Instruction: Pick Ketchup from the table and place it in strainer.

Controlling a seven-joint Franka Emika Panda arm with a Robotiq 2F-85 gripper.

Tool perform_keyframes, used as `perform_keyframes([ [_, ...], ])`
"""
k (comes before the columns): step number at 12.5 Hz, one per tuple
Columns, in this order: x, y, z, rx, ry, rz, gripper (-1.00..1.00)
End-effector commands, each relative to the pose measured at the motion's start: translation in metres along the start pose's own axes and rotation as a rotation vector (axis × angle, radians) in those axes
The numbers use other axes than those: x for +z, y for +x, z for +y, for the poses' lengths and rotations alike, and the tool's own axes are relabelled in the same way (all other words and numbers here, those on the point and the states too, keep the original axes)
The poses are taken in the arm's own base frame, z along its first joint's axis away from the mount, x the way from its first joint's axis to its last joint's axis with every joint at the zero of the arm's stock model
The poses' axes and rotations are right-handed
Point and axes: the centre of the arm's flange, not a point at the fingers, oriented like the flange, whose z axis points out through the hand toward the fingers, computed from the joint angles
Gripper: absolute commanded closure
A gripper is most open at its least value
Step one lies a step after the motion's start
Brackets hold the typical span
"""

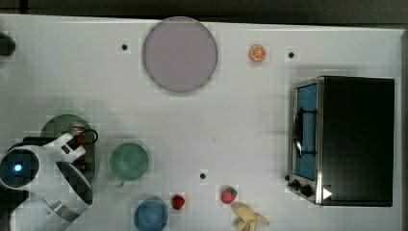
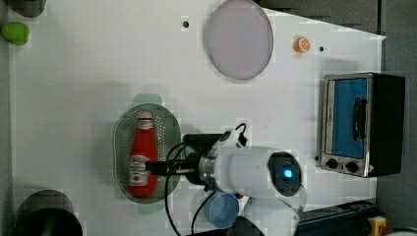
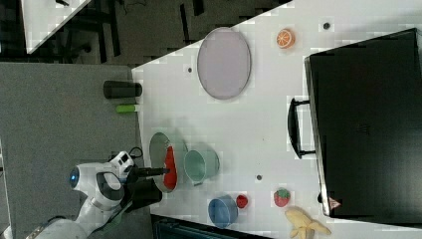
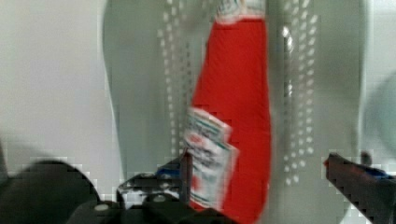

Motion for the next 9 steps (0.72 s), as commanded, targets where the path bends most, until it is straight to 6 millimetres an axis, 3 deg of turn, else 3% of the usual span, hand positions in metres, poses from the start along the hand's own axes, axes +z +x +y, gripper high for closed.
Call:
perform_keyframes([
  [1,-0.11,0.05,0.012,0.134,0.071,0.248,-1.0],
  [3,-0.163,0.08,0.048,0.226,0.072,0.35,-1.0],
  [6,-0.236,0.114,0.134,0.419,-0.034,0.385,-1.0],
  [9,-0.307,0.125,0.216,0.571,-0.132,0.339,-1.0],
])
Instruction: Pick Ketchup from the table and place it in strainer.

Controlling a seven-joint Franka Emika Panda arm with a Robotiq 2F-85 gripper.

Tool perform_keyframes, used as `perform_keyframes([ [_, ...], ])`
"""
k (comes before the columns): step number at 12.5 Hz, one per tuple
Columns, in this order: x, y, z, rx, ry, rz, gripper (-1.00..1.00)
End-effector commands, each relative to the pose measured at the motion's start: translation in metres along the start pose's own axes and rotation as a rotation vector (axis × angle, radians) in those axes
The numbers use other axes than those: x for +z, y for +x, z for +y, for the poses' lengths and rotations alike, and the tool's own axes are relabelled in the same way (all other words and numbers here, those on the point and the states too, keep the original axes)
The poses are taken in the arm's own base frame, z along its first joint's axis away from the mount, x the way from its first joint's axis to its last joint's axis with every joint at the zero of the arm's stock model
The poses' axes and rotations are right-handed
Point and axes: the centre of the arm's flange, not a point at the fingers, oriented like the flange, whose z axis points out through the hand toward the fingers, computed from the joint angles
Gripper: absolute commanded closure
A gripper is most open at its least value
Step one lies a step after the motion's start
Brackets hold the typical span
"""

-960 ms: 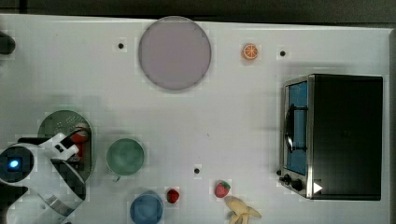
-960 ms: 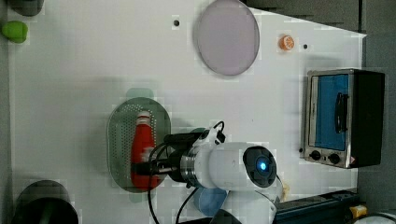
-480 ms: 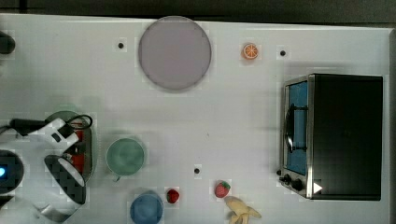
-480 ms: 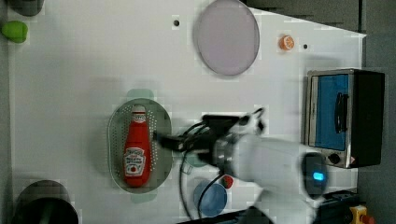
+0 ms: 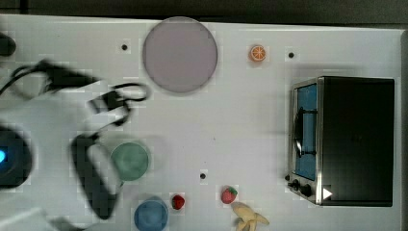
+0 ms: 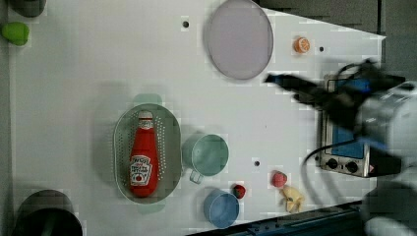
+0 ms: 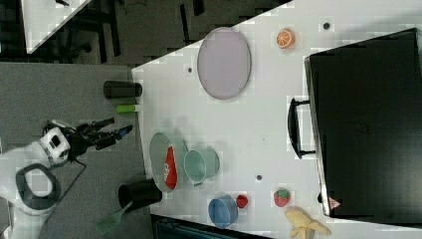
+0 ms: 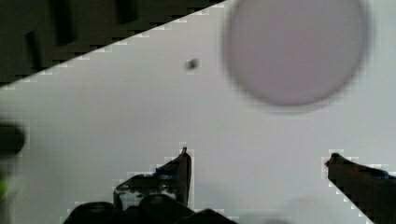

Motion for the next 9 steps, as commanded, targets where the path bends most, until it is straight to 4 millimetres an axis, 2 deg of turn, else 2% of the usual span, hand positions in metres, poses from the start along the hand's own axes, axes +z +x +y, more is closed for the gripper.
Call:
perform_keyframes([
  [1,-0.013,0.085,0.109,0.229,-0.133,-0.079,-1.0],
  [3,-0.043,0.11,0.147,0.276,-0.163,-0.118,-1.0],
  [5,-0.065,0.127,0.175,0.316,-0.167,-0.14,-1.0],
  [7,-0.077,0.136,0.195,0.355,-0.166,-0.167,-1.0],
  [9,-0.08,0.135,0.206,0.405,-0.193,-0.202,-1.0],
])
